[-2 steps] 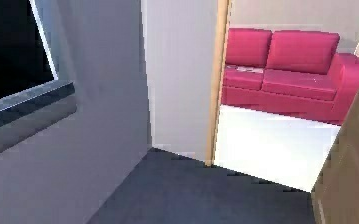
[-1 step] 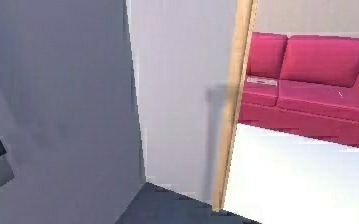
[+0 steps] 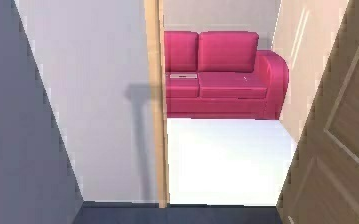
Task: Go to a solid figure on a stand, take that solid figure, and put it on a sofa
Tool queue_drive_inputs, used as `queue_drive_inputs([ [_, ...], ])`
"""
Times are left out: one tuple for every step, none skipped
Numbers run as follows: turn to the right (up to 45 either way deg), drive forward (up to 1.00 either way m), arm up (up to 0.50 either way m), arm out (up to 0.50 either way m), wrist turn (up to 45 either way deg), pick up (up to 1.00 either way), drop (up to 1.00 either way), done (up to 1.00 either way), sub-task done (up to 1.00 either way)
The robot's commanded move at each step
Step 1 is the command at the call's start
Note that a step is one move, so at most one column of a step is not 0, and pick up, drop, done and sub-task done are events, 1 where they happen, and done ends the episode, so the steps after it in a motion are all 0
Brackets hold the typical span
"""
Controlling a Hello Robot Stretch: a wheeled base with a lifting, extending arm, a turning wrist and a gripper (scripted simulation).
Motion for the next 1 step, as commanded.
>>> queue_drive_inputs([
  [0.0,0.45,0.00,0.00,0.0,0.00,0.00,0.00,0.00],
])
